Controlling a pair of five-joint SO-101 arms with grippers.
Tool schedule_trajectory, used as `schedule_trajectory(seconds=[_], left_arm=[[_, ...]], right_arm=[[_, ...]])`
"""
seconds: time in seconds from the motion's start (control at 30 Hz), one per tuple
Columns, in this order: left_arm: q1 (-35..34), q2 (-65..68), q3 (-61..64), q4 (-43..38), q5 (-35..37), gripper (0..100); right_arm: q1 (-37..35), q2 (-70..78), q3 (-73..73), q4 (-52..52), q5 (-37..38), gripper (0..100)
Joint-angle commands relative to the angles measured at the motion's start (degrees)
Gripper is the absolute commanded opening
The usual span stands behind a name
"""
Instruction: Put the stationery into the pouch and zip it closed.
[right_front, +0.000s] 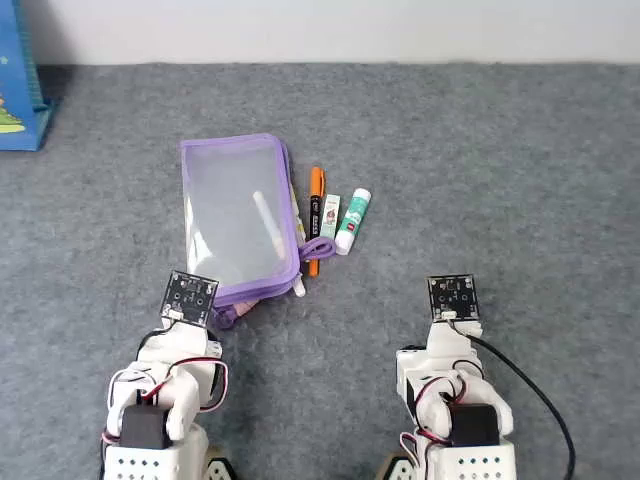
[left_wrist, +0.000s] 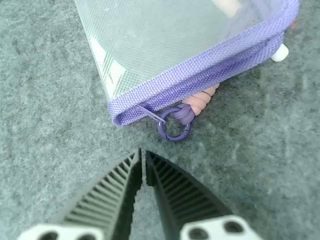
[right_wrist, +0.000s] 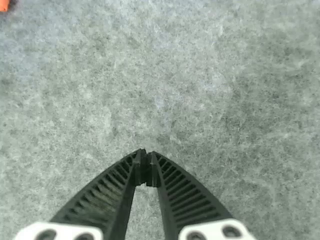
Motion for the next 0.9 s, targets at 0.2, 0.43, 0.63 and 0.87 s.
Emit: schedule_trajectory(seconds=[0.2, 0.43, 0.63, 0.87], left_arm=[[-0.18, -0.79, -0.66, 0.18, 0.53, 1], [-0.18, -0.79, -0.66, 0.18, 0.53, 1], [-0.18, -0.79, -0.66, 0.18, 0.53, 1], [-0.18, -0.79, -0.66, 0.18, 0.53, 1]], right_arm=[[0.31, -0.48, 0.97, 0.31, 0.79, 0.9], [0.31, -0.48, 0.97, 0.31, 0.79, 0.9], [0.31, -0.48, 0.97, 0.31, 0.79, 0.9], [0.31, -0.48, 0.97, 0.31, 0.79, 0.9]])
